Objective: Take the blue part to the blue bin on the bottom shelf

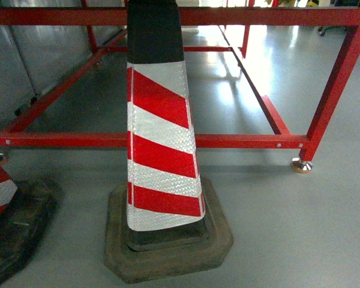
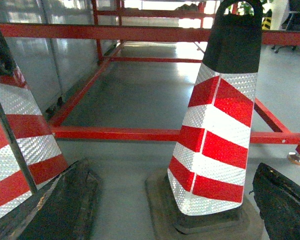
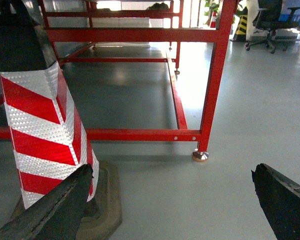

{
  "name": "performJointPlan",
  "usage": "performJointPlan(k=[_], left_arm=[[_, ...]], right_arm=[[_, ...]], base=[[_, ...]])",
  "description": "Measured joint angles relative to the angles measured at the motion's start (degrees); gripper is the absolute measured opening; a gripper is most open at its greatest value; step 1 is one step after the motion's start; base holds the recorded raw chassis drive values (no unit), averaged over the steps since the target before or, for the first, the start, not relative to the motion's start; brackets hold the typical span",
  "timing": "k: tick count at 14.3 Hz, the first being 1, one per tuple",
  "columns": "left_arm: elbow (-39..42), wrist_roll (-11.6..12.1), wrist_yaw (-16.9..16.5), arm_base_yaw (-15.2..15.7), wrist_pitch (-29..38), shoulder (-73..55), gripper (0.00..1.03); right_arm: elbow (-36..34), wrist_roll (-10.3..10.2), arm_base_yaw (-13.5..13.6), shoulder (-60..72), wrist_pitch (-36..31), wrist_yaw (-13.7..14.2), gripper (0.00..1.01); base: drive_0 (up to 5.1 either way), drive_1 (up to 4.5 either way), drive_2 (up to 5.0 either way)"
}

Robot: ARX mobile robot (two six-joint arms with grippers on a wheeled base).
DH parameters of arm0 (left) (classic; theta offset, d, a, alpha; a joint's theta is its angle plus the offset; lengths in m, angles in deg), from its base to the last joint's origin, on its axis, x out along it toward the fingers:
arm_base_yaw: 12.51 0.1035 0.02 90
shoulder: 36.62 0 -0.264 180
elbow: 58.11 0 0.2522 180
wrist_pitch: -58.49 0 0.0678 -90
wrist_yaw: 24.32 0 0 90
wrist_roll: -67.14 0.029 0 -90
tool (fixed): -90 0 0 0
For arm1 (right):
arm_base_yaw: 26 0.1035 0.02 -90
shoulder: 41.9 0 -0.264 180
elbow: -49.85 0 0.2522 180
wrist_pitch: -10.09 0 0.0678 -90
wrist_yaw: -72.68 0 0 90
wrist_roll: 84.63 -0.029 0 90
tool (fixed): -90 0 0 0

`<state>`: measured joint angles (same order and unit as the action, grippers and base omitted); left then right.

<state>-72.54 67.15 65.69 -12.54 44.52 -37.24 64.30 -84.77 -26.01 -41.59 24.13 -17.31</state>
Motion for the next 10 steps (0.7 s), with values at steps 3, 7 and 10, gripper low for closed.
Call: performJointPlan(k=[3, 7, 10], left_arm=[[0.0, 0.0, 0.0, 0.0, 0.0, 0.0, 0.98], [0.0, 0.0, 0.0, 0.0, 0.0, 0.0, 0.98], [0.0, 0.0, 0.0, 0.0, 0.0, 0.0, 0.98]], right_arm=[[0.0, 0.0, 0.0, 0.0, 0.0, 0.0, 0.98], [0.0, 0.0, 0.0, 0.0, 0.0, 0.0, 0.98], [0.0, 0.0, 0.0, 0.0, 0.0, 0.0, 0.98]], base=[[0.0, 0.0, 0.0], [0.0, 0.0, 0.0], [0.0, 0.0, 0.0]])
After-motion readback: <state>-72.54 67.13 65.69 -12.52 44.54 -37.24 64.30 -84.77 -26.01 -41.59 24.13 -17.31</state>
